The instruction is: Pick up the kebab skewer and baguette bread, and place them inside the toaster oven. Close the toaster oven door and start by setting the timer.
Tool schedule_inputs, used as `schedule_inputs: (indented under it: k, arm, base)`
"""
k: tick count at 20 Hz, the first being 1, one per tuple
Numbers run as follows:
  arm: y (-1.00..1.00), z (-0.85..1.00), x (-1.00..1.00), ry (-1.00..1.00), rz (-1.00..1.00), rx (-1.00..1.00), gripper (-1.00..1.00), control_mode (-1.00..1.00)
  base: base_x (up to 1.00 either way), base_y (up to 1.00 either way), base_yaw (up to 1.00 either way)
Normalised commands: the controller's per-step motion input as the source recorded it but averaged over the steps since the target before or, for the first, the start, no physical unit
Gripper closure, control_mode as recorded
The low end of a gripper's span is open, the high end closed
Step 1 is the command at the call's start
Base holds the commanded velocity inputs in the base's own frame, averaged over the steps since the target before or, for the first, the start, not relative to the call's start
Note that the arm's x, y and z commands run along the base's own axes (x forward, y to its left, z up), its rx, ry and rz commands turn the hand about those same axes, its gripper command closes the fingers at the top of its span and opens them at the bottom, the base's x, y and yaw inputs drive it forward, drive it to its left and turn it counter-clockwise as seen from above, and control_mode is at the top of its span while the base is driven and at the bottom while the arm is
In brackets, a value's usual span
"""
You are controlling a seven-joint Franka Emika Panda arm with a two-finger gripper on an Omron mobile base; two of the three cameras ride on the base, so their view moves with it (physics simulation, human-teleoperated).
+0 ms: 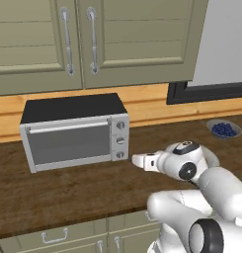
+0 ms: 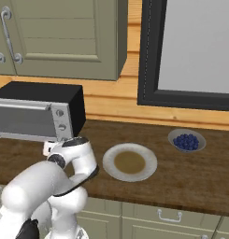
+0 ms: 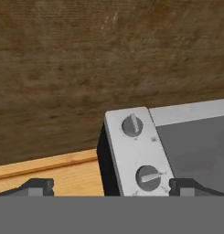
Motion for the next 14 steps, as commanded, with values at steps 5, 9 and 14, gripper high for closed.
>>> schedule_inputs:
  k: [5, 9, 14]
  arm:
    - [0.56, -0.14, -0.45, -0.04, -0.34, 0.0, -1.0, -1.0]
    - [0.38, -0.42, -0.28, -0.02, -0.31, -0.02, -1.0, -1.0]
    - [0.02, -0.24, 0.21, -0.01, -0.21, -0.07, -1.0, -1.0]
  base:
    - [0.0, 0.0, 0.0]
    - [0.0, 0.0, 0.0]
    - [0.0, 0.0, 0.0]
